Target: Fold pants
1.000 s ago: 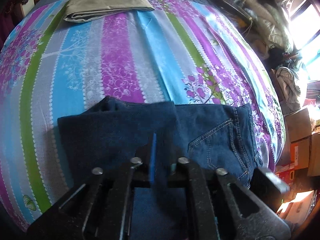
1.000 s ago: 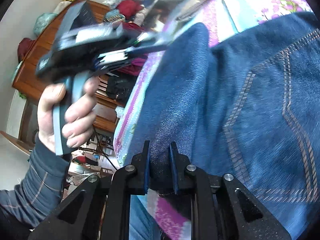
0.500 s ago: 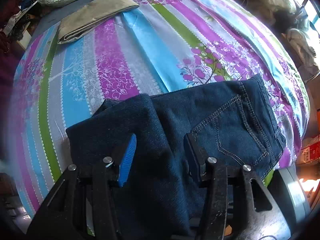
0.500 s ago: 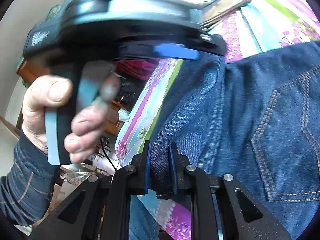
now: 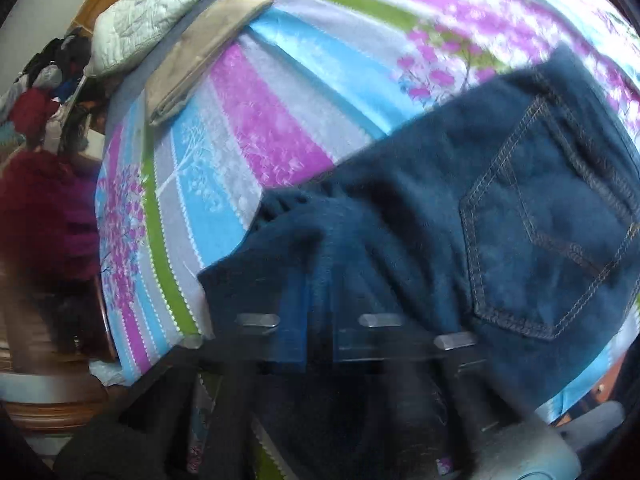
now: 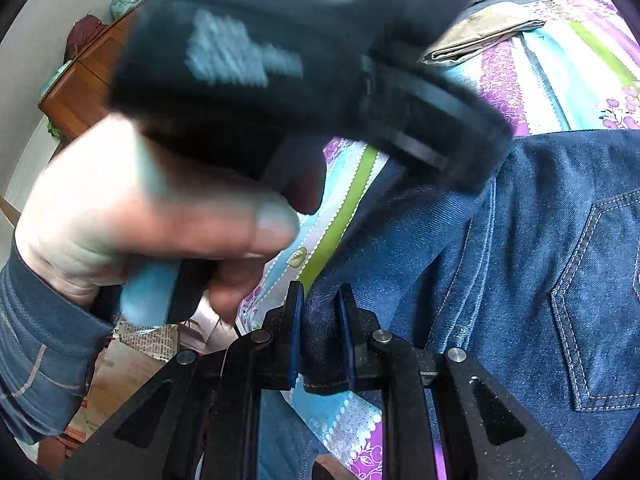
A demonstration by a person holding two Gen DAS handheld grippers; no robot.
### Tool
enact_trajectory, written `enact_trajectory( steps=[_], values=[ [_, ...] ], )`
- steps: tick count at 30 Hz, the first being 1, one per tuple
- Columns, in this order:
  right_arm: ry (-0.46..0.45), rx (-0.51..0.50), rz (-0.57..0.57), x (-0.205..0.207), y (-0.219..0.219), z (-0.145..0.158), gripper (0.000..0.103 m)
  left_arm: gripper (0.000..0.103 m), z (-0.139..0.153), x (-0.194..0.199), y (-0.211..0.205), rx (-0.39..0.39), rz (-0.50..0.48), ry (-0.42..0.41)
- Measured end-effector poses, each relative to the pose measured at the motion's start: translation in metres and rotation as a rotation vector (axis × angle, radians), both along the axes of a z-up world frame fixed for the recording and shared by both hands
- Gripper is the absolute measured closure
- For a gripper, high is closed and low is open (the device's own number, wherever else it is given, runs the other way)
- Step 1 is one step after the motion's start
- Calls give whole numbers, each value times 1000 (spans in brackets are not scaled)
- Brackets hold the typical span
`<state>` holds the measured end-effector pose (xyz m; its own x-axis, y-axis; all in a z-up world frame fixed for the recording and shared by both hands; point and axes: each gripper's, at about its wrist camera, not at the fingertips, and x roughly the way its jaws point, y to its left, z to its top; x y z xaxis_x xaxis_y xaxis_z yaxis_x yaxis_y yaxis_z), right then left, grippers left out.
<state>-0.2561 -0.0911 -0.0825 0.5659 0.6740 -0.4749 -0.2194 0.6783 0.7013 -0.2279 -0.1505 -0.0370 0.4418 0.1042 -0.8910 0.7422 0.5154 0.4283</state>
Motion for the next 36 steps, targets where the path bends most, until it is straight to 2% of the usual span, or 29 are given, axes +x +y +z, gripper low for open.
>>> enact_trajectory(
  steps=[3,7,9,14,20,27,31,34,36],
  values=[
    [-11,-4,-7,-4,1,10,82,95,7,8,11,-24,24,-40],
    [-44,15,-21,-16,-6,17,83,95,42,23,36,-232,138,24],
    [-71,25,-42,-23,-21,25,84,95,57,26,41,-309,161,52],
    [-97,102,-167,-50,-68,25,86,95,80,26,25,-437,184,91],
    [-64,242,-341,-89,-164,4,87,95,71,18,-46,-470,122,142],
    [-4,339,-560,-155,-268,-29,87,95,37,-20,-150,-439,14,226],
    [37,386,-610,-182,-293,-49,87,95,14,-43,-189,-392,-37,256],
    [61,400,-615,-193,-294,-60,87,94,-5,-54,-202,-346,-54,271],
    [63,411,-628,-201,-294,-63,87,93,-11,-58,-203,-346,-55,280]
  ],
)
